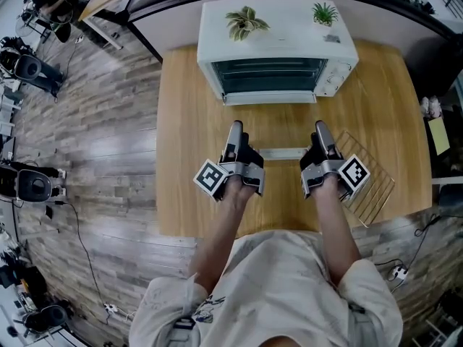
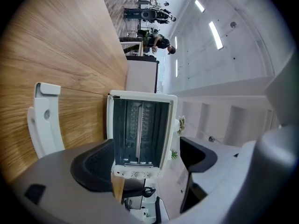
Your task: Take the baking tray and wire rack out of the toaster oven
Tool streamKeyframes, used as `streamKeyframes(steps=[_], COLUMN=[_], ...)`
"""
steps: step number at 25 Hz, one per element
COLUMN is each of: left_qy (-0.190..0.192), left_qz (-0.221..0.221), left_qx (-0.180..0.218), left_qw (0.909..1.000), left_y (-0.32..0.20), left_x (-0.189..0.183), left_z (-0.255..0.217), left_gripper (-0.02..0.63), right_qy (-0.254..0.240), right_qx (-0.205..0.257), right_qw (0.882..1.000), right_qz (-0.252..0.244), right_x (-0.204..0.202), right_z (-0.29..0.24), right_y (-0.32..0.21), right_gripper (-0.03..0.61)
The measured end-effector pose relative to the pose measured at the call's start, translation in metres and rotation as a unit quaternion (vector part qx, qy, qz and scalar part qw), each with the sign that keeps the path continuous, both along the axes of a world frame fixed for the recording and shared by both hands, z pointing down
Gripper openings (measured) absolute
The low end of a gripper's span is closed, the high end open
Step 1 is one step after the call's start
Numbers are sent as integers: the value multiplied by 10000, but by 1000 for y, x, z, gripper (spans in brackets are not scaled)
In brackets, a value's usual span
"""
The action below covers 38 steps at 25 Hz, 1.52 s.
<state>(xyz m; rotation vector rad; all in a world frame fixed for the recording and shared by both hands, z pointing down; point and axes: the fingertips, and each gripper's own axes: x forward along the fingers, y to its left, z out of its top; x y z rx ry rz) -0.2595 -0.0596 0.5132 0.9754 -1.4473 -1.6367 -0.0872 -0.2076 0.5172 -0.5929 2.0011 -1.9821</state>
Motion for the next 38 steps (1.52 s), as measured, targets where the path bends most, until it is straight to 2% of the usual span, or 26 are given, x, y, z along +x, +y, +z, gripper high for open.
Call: streamKeyframes(steps=[15,21,24,31,36,37,38], left_qy=[-192,-158,-199,-203,-352,-413,-445], left_qz=[-74,-182,-192,-298,-474,-484,-484], left_qx=[-205,-248,-299,-390,-591,-570,-551], left_qw=[9996,9994,9992,9986,9965,9963,9963], left_y=[-73,-98,-110,-131,-135,-136,-137], left_x=[-70,-95,-107,-135,-149,-149,-150], left_z=[9,17,19,22,24,21,20], left_gripper=[434,359,348,279,158,101,101], right_qy=[-110,-57,-92,-186,-238,-252,-259], right_qx=[-61,-175,-235,-328,-390,-376,-373], right_qw=[9999,9996,9992,9984,9972,9969,9966], right_qz=[104,228,297,429,584,636,682], right_x=[-85,-112,-122,-144,-154,-155,-155], right_z=[2,14,16,18,21,20,19], right_y=[-68,-95,-108,-131,-140,-142,-142], right_gripper=[341,327,324,249,126,101,101])
